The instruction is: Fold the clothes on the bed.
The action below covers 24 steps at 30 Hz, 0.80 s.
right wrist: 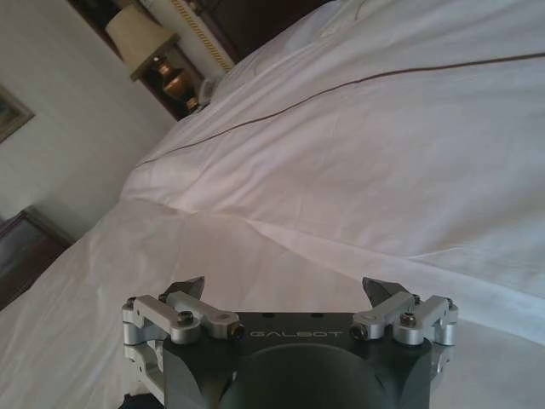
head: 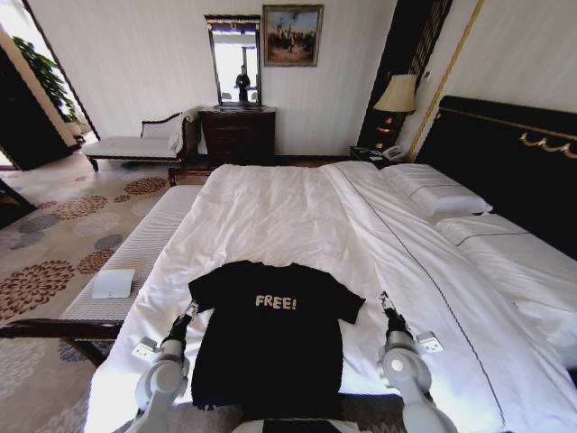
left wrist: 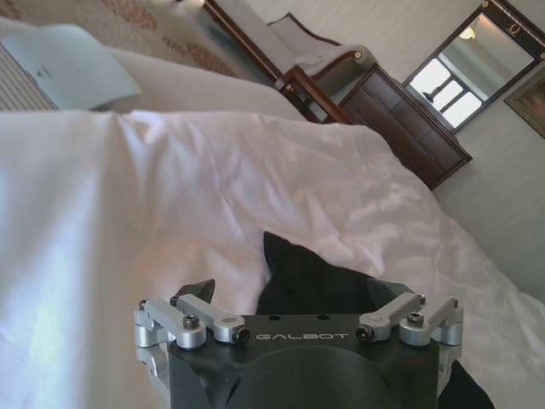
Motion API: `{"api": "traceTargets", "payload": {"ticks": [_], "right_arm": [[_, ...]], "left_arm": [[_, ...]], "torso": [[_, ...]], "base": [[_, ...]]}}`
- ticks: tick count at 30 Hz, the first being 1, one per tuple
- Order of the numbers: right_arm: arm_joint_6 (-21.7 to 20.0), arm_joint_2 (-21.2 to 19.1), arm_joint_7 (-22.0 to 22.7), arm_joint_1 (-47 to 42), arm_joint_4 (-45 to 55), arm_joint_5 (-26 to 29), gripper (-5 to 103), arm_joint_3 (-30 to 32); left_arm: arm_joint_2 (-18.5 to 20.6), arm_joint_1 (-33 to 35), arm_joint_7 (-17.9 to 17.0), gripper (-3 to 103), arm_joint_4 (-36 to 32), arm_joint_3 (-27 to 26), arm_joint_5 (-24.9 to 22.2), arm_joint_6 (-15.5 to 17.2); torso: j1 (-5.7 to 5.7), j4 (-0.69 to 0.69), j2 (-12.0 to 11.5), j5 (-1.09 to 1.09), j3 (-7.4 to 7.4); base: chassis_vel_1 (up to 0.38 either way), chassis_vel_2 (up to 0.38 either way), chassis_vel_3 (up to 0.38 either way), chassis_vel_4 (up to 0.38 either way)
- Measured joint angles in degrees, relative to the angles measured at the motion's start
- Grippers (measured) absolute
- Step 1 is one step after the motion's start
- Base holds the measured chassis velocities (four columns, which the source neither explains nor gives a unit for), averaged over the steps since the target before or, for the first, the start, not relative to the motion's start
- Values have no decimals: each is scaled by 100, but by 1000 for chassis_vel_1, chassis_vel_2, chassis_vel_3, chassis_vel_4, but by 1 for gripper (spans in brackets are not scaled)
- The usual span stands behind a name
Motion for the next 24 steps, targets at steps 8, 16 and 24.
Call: {"api": "traceTargets", "payload": {"ticks": [8,16,24], "right_arm": [[-487,-240,-1175,321,-703,1189,100,-94],[-463,-238,-1732,670,-1565,1161,100,-202],[-202,-196,-2258,840,-2115,1252,83,-183]], "left_arm": [[81,275,125,100,-61,-162,339,-273],[91,444,137,100,-198,-170,382,-339],[51,484,129,100,-186,-124,522,-398]], "torso": [[0,1,0,-2,0],[0,1,0,-1,0],[0,2,0,-1,0]], "base": [[0,0,0,0],[0,0,0,0],[0,0,0,0]]}}
